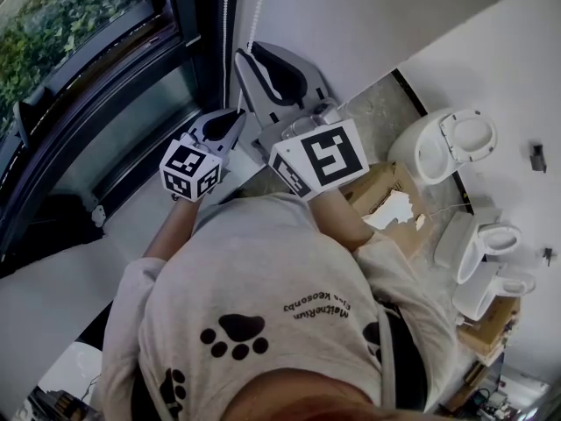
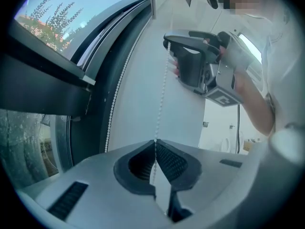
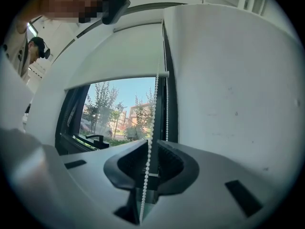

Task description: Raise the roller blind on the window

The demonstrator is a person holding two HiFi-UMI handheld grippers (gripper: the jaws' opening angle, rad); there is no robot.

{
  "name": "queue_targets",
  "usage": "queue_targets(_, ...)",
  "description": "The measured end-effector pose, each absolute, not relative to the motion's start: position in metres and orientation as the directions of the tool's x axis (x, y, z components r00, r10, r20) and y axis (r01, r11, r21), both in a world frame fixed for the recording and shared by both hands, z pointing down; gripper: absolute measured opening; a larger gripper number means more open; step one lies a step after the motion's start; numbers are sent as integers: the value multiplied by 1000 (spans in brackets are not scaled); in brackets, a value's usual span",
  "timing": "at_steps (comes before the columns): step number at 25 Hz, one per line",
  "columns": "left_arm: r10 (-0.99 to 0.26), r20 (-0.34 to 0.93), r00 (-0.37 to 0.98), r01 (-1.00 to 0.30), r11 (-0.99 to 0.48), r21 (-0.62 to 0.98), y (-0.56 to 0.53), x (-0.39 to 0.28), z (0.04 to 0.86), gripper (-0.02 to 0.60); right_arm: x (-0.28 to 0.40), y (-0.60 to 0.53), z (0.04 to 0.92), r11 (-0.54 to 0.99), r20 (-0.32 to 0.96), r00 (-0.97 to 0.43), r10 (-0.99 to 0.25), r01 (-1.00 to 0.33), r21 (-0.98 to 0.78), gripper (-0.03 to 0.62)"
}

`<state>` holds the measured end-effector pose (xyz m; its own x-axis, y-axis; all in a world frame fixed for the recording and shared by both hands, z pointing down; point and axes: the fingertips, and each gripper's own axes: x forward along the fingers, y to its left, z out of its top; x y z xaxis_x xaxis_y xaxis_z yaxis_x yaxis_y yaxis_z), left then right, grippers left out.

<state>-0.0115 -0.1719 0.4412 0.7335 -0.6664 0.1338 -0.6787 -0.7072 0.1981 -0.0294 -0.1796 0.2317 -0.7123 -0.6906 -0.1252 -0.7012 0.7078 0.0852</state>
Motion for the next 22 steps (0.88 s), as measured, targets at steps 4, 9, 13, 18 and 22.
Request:
queue_targets(4, -661, 152, 735, -678, -707, 203, -172, -11, 451, 17, -31, -178, 230, 709, -130, -713, -689, -701, 81, 53)
queue_targets(9, -661, 152, 735, -678, -708, 197, -174, -11, 453, 17, -31, -177, 221, 703, -148, -708, -691, -705, 90, 40)
queue_targets(13, -659, 150, 737, -675, -711, 196, -173, -9, 453, 17, -28, -177, 215, 692, -153, -697, -700, -716, 95, 28)
queue_targets(18, -667, 139, 732, -681, -708, 186, -171, -10, 452, 17, -28, -178, 216, 696, -132, -697, -704, -715, 62, 12)
queue_targets(22, -673, 138, 727, -687, -706, 175, -172, -8, 451, 18, -30, -177, 216, 682, -126, -691, -712, -723, 107, 11)
